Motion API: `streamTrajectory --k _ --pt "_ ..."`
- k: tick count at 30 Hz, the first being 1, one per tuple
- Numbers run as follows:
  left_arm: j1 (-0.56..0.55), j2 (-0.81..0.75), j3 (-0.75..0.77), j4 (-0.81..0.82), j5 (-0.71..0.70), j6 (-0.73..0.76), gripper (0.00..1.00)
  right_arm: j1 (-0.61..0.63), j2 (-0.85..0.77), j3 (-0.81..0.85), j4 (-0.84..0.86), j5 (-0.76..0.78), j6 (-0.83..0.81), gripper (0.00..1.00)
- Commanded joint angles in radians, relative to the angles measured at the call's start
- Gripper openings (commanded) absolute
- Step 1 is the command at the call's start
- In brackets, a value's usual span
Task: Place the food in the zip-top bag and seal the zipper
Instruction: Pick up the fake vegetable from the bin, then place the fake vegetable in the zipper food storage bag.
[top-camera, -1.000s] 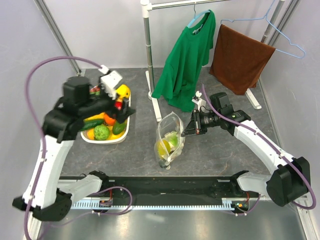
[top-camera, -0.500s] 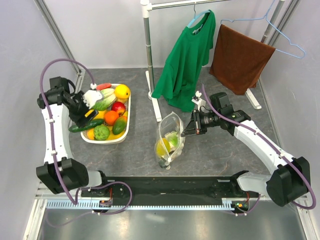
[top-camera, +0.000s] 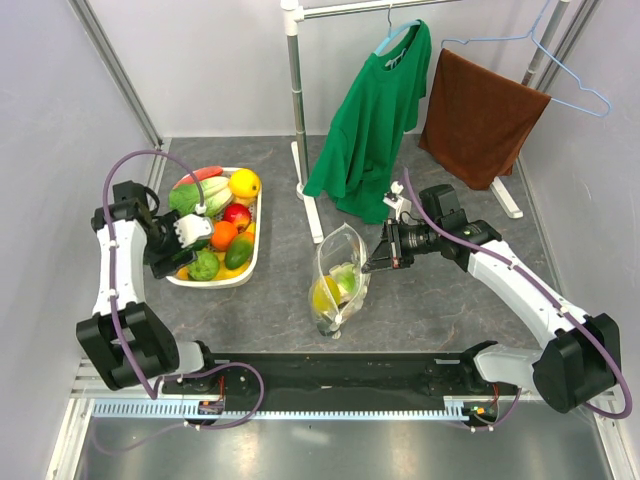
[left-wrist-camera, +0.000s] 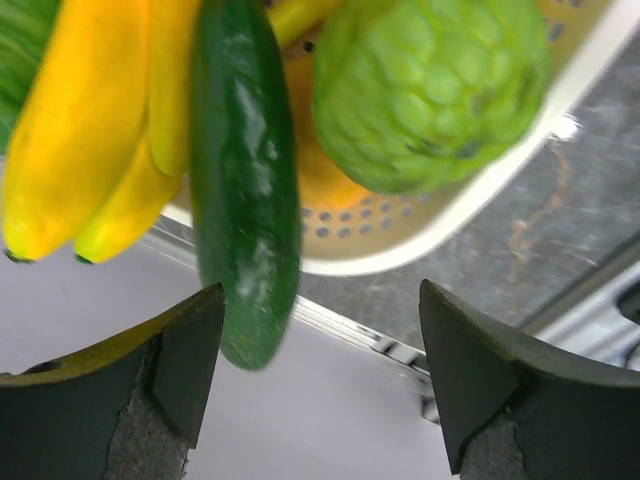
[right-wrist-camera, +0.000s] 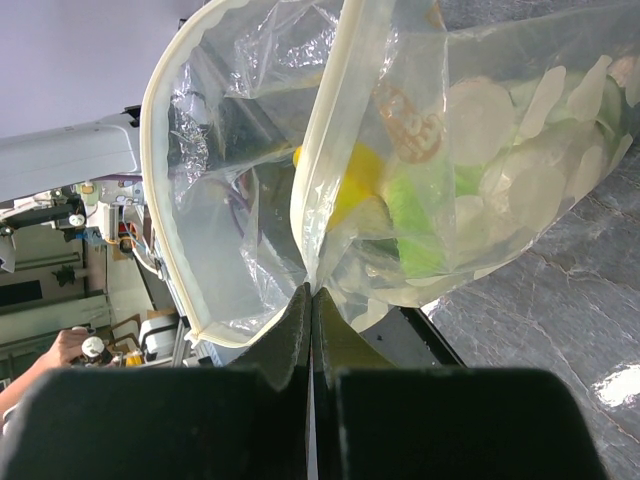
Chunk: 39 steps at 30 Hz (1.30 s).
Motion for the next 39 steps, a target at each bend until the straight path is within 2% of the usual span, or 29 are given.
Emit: streamTrajectory --k 1,8,10,11,12,14,15,20,25,28,29,31,32,33,34,35,36,37,38,39 --pt "0.005 -0.01 -0.068 0.201 0.049 0.094 0.85 -0.002 -0.016 -0.009 0.025 -0.019 -0.012 0.0" --pt "0.005 -0.008 -0.152 0.295 0.032 0.131 0.84 -0.002 0.001 -0.001 0.027 -0.025 -0.012 0.0" --pt "0.005 -0.007 -0.161 0.297 0.031 0.134 0.79 -0.001 0.004 0.0 0.031 -0.025 -0.009 0.0" --pt "0.005 -0.005 -0.163 0.297 0.026 0.134 0.76 -0.001 0.004 0.002 0.03 -0.026 -0.007 0.0" --pt "0.005 -0.005 -0.163 0.297 0.023 0.133 0.67 -0.001 0.005 0.003 0.03 -0.025 -0.007 0.0" --pt "0.005 -0.007 -0.155 0.292 0.009 0.124 0.57 -0.001 0.005 0.005 0.031 -0.025 -0.009 0.0" --pt "0.005 -0.016 -0.149 0.288 0.008 0.113 0.48 -0.001 0.004 0.003 0.03 -0.022 -0.009 0.0" --pt "0.005 -0.059 -0.056 0.196 0.017 0.065 0.31 -0.002 0.007 0.008 0.028 -0.019 -0.01 0.0" --pt "0.002 -0.144 0.05 0.122 0.041 0.052 0.3 -0.001 0.016 0.017 0.03 -0.016 -0.013 0.0" --pt "-0.065 -0.161 0.174 0.052 0.058 -0.036 0.3 -0.002 0.016 0.023 0.028 -0.005 -0.015 0.0" --pt "-0.095 -0.158 0.212 0.009 0.072 -0.112 0.3 -0.002 0.017 0.025 0.028 -0.002 -0.013 0.0" --pt "-0.227 -0.139 0.342 -0.105 0.113 -0.239 0.29 -0.002 0.019 0.026 0.03 -0.002 -0.01 0.0" --pt "-0.323 -0.101 0.39 -0.139 0.138 -0.393 0.27 -0.001 0.019 0.025 0.03 0.001 -0.009 0.0" --pt "-0.374 -0.077 0.493 -0.198 0.222 -0.48 0.17 -0.001 0.02 0.026 0.03 0.001 -0.009 0.0" --pt "-0.41 -0.05 0.547 -0.217 0.291 -0.634 0.13 -0.002 0.021 0.026 0.03 0.003 -0.012 0.0" --pt "-0.456 -0.013 0.591 -0.222 0.367 -0.721 0.13 -0.002 0.022 0.028 0.03 0.006 -0.013 0.0" --pt "-0.473 -0.001 0.649 -0.191 0.531 -0.804 0.17 -0.001 0.022 0.028 0.031 0.006 -0.013 0.0" --pt "-0.493 0.004 0.652 -0.147 0.601 -0.981 0.18 -0.002 0.022 0.032 0.03 0.006 -0.013 0.0" --pt "-0.534 -0.013 0.636 -0.074 0.655 -1.081 0.19 -0.001 0.022 0.033 0.03 0.006 -0.012 0.0" --pt "-0.557 -0.035 0.55 0.1 0.739 -1.178 0.18 -0.001 0.022 0.036 0.03 0.004 -0.01 0.0"
